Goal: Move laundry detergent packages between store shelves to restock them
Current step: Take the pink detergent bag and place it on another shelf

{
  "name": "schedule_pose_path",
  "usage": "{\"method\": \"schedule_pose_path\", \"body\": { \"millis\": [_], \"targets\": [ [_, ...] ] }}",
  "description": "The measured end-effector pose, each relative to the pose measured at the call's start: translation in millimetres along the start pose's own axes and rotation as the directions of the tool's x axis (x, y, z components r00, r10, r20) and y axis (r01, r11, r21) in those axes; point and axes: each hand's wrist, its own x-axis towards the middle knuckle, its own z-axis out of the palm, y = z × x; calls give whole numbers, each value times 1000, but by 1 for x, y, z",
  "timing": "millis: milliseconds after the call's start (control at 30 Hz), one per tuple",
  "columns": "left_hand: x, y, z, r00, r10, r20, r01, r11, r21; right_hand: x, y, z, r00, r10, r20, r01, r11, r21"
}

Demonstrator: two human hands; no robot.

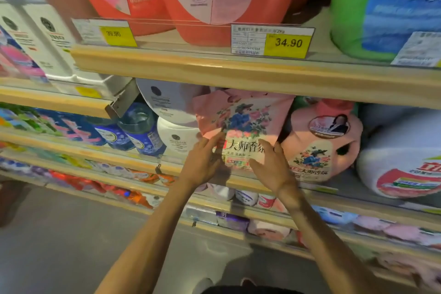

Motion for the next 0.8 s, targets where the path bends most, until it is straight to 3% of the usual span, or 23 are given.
{"method": "schedule_pose_path", "body": {
  "millis": [133,367,567,700,800],
  "targets": [
    [11,-7,0,999,48,-6,-48,993,-107,8,1,8,997,51,-55,-44,991,130],
    [16,-16,-5,988,71,-137,-90,987,-137,6,11,17,990,14,-142,18,974,226],
    [9,-19,-26,973,24,-231,-84,964,-252,-14,2,18,938,-176,-300,252,939,235],
    [2,-12,-53,955,-7,-298,-124,900,-419,-24,-13,-1,903,-230,-364,323,920,221],
    [-4,-6,-70,950,-135,-281,-93,737,-669,-39,-22,-12,910,-208,-359,294,933,206]
  ]
}}
